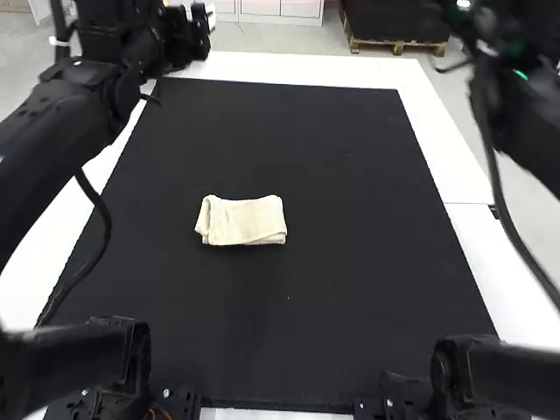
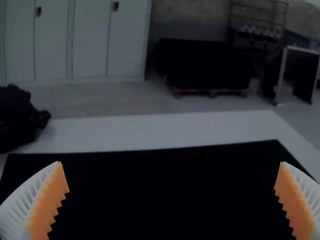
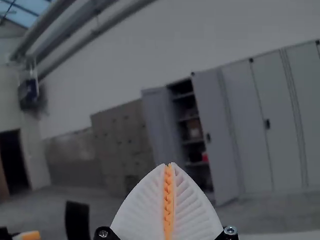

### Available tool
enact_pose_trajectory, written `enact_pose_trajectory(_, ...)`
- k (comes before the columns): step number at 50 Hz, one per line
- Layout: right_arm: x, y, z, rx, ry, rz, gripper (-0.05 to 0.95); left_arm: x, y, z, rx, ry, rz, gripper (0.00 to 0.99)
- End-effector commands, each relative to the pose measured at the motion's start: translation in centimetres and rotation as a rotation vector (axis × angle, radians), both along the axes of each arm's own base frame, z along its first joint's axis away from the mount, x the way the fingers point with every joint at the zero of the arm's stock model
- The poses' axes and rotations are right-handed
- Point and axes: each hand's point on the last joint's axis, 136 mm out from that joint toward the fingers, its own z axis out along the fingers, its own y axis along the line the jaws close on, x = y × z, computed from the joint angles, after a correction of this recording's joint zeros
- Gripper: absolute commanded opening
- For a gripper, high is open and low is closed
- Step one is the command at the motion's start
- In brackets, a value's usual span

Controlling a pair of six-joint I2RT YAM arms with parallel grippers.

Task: Fold the towel.

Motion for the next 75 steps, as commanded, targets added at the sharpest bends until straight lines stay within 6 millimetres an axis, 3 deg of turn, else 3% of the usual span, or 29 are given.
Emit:
enact_pose_trajectory(1,-5.1,-2.2,1.2,0.059,-0.057,0.009,-0.02,-3.4,-0.5,3.9,-0.033,-0.118,-0.023,0.97)
enact_pose_trajectory(4,-8.4,-3.2,1.9,0.075,-0.124,-0.007,-0.02,-5.5,-0.8,4.8,-0.052,-0.166,-0.045,0.97)
enact_pose_trajectory(14,-15.6,-5.0,1.9,0.097,-0.265,-0.074,-0.02,-12.1,-0.1,6.5,-0.099,-0.341,-0.051,0.97)
enact_pose_trajectory(25,-24.5,-4.6,0.9,0.126,-0.441,-0.07,-0.02,-19.1,1.0,6.9,-0.125,-0.511,-0.039,0.969)
enact_pose_trajectory(29,-26.5,-4.4,0.5,0.125,-0.489,-0.067,-0.02,-21.6,1.4,6.8,-0.128,-0.568,-0.03,0.969)
enact_pose_trajectory(35,-25.0,-4.6,0.0,0.115,-0.44,-0.088,0.02,-23.1,2.6,5.7,-0.141,-0.604,0.031,0.969)
enact_pose_trajectory(40,-22.7,-6.1,-1.0,0.072,-0.419,-0.251,0.6,-20.3,3.6,2.9,-0.064,-0.531,0.132,0.954)
enact_pose_trajectory(44,-19.8,-8.3,-2.8,0.034,-0.386,-0.427,0.79,-18.9,3.5,1.2,0.02,-0.529,0.161,0.956)
enact_pose_trajectory(53,-12.7,-9.9,-11.0,-0.118,-0.233,-0.57,0.8,-16.2,6.1,-3.0,0.05,-0.566,0.34,0.956)
enact_pose_trajectory(59,-11.1,-10.2,-13.7,-0.16,-0.195,-0.592,0.8,-14.3,6.4,-6.7,0.065,-0.497,0.362,0.954)
enact_pose_trajectory(67,-8.3,-10.6,-19.2,-0.196,-0.082,-0.591,0.8,-12.4,6.1,-11.0,0.093,-0.37,0.344,0.954)
enact_pose_trajectory(71,-8.0,-10.7,-19.8,-0.2,-0.065,-0.59,0.89,-11.7,6.0,-12.8,0.105,-0.315,0.339,0.954)
enact_pose_trajectory(75,-7.5,-11.3,-20.9,-0.192,-0.028,-0.616,0.9,-11.1,5.9,-14.5,0.119,-0.261,0.332,0.954)
